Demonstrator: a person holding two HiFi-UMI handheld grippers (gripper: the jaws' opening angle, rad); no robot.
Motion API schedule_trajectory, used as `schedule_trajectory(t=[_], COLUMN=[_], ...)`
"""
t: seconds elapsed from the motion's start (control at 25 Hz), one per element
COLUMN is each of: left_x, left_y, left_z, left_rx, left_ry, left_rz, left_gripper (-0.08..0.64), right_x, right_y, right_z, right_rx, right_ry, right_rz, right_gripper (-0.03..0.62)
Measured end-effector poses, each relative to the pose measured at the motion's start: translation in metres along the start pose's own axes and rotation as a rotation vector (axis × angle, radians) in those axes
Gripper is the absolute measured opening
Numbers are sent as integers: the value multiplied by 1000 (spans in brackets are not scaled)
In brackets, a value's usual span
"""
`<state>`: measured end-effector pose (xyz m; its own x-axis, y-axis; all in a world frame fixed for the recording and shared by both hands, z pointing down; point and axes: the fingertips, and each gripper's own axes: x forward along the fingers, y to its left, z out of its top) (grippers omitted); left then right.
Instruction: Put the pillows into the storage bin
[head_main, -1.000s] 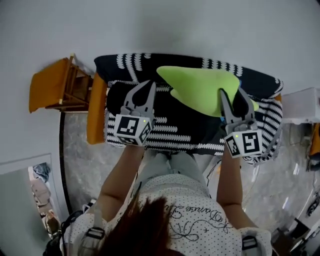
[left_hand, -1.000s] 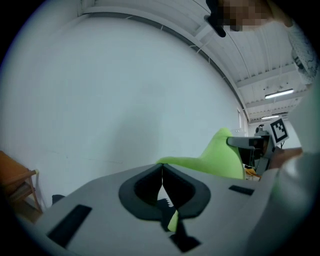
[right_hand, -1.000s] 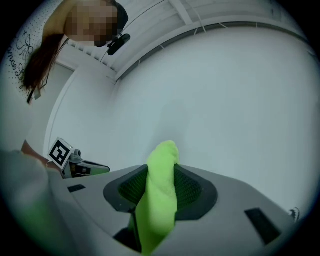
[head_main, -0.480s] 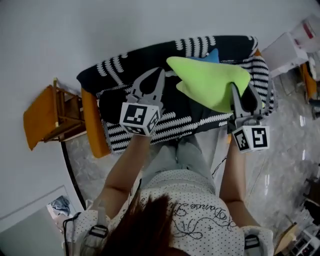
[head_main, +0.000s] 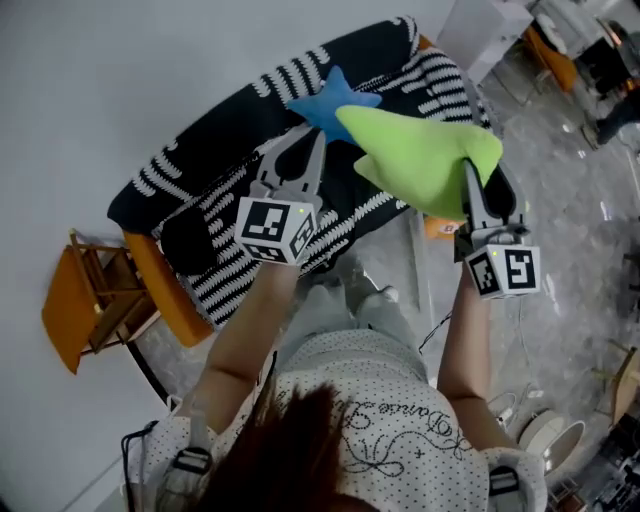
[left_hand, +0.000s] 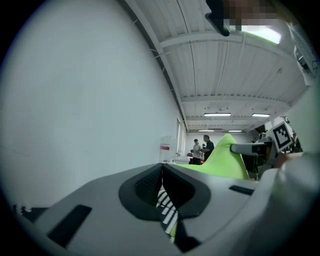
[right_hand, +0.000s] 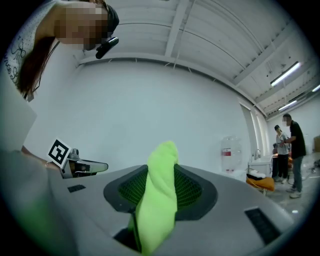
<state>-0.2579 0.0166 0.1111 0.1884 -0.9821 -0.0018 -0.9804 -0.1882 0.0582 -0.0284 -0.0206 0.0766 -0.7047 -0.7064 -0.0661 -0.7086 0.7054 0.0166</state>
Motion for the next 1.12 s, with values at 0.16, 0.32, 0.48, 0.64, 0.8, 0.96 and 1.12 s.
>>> schedule_trajectory(t=[0.16, 0.32, 0.48, 0.64, 0.8, 0.96, 1.12], left_x=[28, 52, 69, 89, 113, 150, 198], left_y=[-63, -127, -181, -221, -256, -284, -305], left_z=[-9, -15, -26, -41, -54, -67, -84], left_rx=[-3, -14, -26, -22, -14, -11, -34], left_ry=[5, 21, 29, 49, 80, 110, 132], left_rz=[-41, -76, -99, -140, -207, -280, -353], left_gripper=[5, 5, 3, 3, 5, 5, 3], right_x=[-52, -104, -149, -176, -203, -218, -216], right_y=[-49, -99, -139, -172, -200, -227, -260], right_z=[-4, -4, -14, -26, -40, -55, -71], right_rx=[8, 12, -1, 0, 28, 50, 56], right_ry=[-1, 9, 40, 49, 63, 87, 122], right_rz=[-43, -79, -102, -140, -209, -281, -339], right_gripper=[164, 164, 164, 164, 164, 164, 164])
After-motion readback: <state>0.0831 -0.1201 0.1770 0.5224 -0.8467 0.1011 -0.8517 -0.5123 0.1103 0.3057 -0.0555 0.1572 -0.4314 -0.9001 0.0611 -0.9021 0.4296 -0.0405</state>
